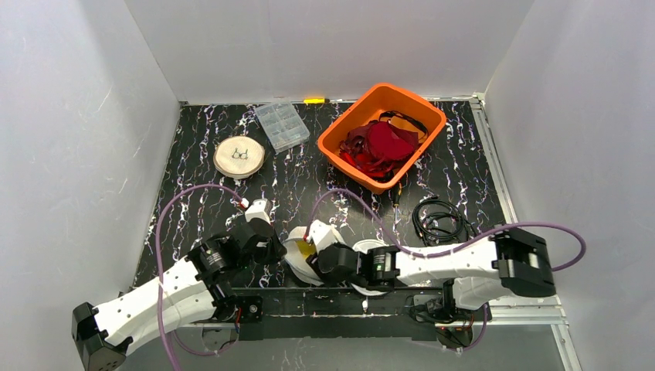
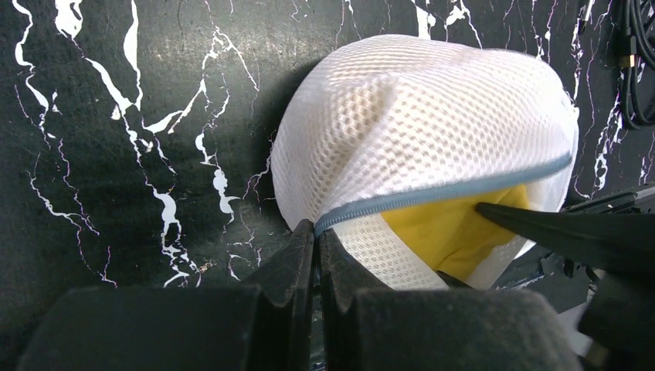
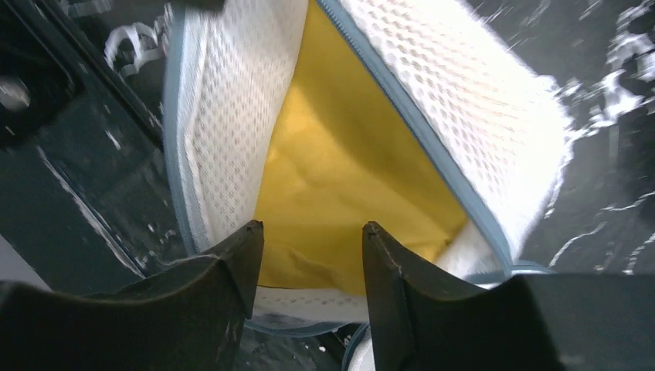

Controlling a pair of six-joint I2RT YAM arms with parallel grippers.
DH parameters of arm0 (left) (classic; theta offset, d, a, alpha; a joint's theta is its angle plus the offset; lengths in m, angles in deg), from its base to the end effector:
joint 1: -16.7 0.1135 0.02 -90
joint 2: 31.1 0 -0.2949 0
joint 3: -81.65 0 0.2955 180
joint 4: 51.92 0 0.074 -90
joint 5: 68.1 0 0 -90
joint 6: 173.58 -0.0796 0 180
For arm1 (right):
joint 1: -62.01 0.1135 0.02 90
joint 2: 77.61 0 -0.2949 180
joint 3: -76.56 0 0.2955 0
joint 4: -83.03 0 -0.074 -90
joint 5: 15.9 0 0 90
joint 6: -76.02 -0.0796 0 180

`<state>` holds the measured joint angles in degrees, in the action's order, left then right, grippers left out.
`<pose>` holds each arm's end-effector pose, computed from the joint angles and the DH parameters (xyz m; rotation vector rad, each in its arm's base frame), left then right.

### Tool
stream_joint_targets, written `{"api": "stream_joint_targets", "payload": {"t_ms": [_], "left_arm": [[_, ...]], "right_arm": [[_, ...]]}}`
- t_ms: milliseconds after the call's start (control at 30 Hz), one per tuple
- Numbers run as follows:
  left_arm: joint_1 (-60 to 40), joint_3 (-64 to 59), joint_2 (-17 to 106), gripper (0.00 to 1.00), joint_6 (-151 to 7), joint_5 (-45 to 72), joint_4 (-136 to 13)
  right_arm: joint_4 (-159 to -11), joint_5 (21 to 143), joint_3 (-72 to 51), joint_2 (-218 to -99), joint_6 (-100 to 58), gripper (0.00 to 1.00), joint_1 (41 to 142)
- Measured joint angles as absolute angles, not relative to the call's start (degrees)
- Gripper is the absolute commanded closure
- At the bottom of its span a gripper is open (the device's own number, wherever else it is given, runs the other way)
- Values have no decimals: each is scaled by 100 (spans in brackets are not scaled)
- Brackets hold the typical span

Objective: Unzip the laundry bag and remove the bra
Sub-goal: Pick up the bra from the laundry bag.

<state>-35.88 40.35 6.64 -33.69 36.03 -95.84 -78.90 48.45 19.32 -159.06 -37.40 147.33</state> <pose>0.1351 -0.1446 0.2144 -0.0790 2.3381 -0.6610 0.0632 0.3495 0.1859 -0.9677 2.0565 0.5131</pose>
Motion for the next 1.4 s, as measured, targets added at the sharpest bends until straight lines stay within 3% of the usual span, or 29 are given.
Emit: {"api": "stream_joint_targets", "payload": {"t_ms": [233, 633, 1400], "left_arm": [[-3588, 4035, 668, 100, -3412, 3579, -9575], [-3588, 4031, 1038, 100, -3478, 3358, -9322], [-3588, 4033, 1346, 100, -3495, 3149, -8911]], "right_arm": [[-8159, 4015, 1917, -15141, -3917, 36, 14674], [-8209, 3652, 1834, -15845, -4210, 22, 14189], [-8332, 4251, 1851, -16109, -4446, 21, 13918]]}}
